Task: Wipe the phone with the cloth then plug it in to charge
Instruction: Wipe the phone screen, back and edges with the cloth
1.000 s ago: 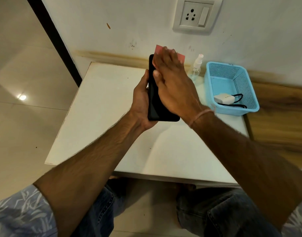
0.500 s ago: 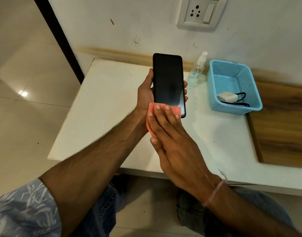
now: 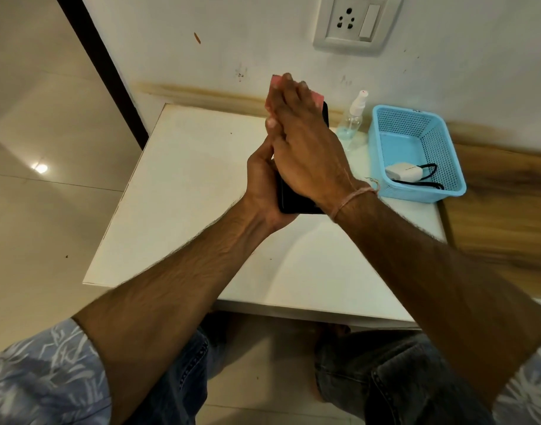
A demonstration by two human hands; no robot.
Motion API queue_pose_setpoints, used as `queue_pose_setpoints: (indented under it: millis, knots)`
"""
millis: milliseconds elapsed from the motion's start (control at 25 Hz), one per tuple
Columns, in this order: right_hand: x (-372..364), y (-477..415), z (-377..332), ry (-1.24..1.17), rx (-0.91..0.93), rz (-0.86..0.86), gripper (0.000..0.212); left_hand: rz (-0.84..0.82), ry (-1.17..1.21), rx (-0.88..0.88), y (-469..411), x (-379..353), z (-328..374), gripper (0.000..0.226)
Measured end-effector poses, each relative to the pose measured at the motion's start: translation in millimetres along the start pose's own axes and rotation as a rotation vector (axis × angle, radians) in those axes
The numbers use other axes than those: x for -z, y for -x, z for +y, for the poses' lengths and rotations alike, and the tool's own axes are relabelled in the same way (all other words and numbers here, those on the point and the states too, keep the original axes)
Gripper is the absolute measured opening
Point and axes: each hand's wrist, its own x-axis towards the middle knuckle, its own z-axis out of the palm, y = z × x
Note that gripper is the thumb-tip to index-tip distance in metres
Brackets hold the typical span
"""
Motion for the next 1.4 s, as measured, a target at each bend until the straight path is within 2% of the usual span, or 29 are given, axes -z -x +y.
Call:
queue_pose_setpoints:
  millis: [120, 240, 320, 400, 560, 760, 960, 1080, 1160, 1280, 1400]
  knots:
    - [-3.2, 25.2, -7.7, -0.033, 0.032, 0.020, 0.052, -0.045, -0.082, -0.102, 0.0, -1.4, 0.3, 0.036]
    - [-7.3, 72.6, -14.5, -0.174, 0.069, -0.066, 0.055, -0.077, -0.178, 0.029, 2.3, -3.2, 18.4, 0.061]
    - [-8.2, 101.8, -13.1, -0.121, 0.126, -0.077, 0.053, -0.082, -0.157, 0.100, 2.6, 0.2, 24.9, 0.074]
    - [-5.5, 121.5, -6.8, -0.072, 0.157, -0.111, 0.054, -0.081, -0.078, 0.131, 3.1, -0.7, 23.6, 0.077]
    - [12.7, 126.2, 21.4, -0.009, 0.172, -0.102, 0.052, -0.062, -0.021, 0.103, 2.0, -2.7, 20.9, 0.081]
    - [9.9, 123.0, 24.5, -0.037, 0.063, -0.034, 0.051, -0.062, -0.028, 0.124, 4.6, -4.6, 22.1, 0.076]
    - [-10.3, 130.4, 4.2, 0.065, 0.192, -0.112, 0.056, -0.023, -0.074, 0.107, 4.4, -3.3, 18.0, 0.076]
    - [-9.5, 113.3, 2.7, 0.016, 0.202, -0.127, 0.055, -0.053, -0.105, 0.105, 3.6, -2.5, 23.3, 0.077]
    - [-6.2, 91.0, 4.1, -0.046, 0.139, -0.102, 0.054, -0.060, -0.182, 0.060, 1.0, -4.4, 19.3, 0.070]
    - [0.0, 48.8, 7.7, -0.093, 0.071, -0.023, 0.051, -0.071, -0.111, -0.059, -4.5, -2.2, 7.9, 0.053]
    - [2.6, 20.6, 13.0, -0.034, 0.046, 0.020, 0.051, -0.106, -0.055, -0.030, -5.6, 0.4, 9.1, 0.051]
